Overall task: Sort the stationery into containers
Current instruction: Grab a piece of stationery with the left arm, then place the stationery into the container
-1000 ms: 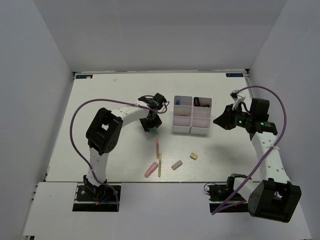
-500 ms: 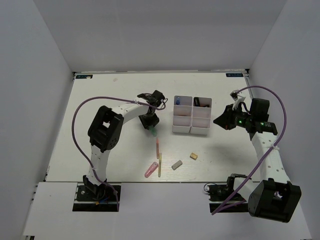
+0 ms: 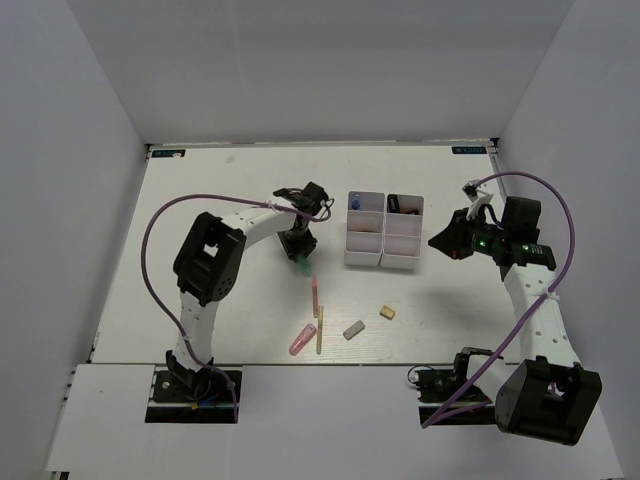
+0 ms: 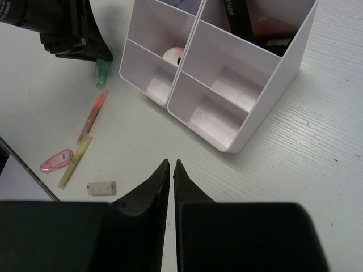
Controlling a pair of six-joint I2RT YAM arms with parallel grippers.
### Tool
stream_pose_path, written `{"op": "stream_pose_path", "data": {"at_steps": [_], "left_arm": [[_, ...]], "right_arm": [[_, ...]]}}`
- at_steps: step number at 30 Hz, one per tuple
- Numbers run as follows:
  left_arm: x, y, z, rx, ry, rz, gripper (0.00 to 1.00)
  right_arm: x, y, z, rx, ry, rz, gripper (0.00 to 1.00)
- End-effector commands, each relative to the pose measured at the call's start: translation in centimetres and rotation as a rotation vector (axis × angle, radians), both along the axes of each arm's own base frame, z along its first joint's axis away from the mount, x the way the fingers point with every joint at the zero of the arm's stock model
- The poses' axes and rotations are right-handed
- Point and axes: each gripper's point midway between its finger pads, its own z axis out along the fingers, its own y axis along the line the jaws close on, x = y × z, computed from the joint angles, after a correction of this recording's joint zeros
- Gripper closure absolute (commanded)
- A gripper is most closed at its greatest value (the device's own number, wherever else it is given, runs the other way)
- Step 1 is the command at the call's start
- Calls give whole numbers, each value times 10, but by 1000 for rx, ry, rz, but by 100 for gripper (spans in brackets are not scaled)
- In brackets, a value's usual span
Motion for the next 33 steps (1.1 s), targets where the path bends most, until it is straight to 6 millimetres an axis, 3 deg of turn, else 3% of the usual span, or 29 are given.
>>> {"op": "stream_pose_path", "data": {"at_steps": [1,2,3,7,12,15,19,20,22,24,25,28,30,32,33], "left_arm": [[-12,-5,24,-52,-42,-37,99],[-10,-6,46,-78,-99,-32,99],[-9,-4,52,-72,-126,-22,99],[-8,-34,102,-168,-288,-44,99],[-17,-65,130,-243,-354,-26,99],[-18,-81,136,-299,-397,18,99],[-10,-109,146,-362,-459,84,99],[-6,-121,161,-400,-499,89,99],[-3,-141,159,-416,-530,70,99],[6,-162,178,-458,-568,54,99],[6,-169,171,-428,-566,-4,99],[11,-205,199,-461,-639,-197,99],[6,-204,194,-385,-665,-322,99],[5,-203,205,-345,-719,-458,99],[0,-203,196,-339,-701,-508,99]], "right_arm": [[3,-1,20,-3,-50,3,91],[3,-1,20,-2,-50,5,91],[3,0,20,-1,-50,7,91],[3,0,19,4,-47,10,91],[3,-1,21,6,-52,3,91],[3,0,21,9,-50,3,91],[3,0,21,10,-47,-1,91],[4,-1,22,8,-51,-5,91],[3,-2,22,8,-52,-13,91],[4,-4,24,9,-61,-20,91],[2,-4,24,11,-57,-22,91],[2,-6,25,13,-61,-30,91],[2,-7,25,15,-61,-30,91],[2,-8,25,18,-64,-29,91],[2,-7,25,22,-65,-25,91]]}}
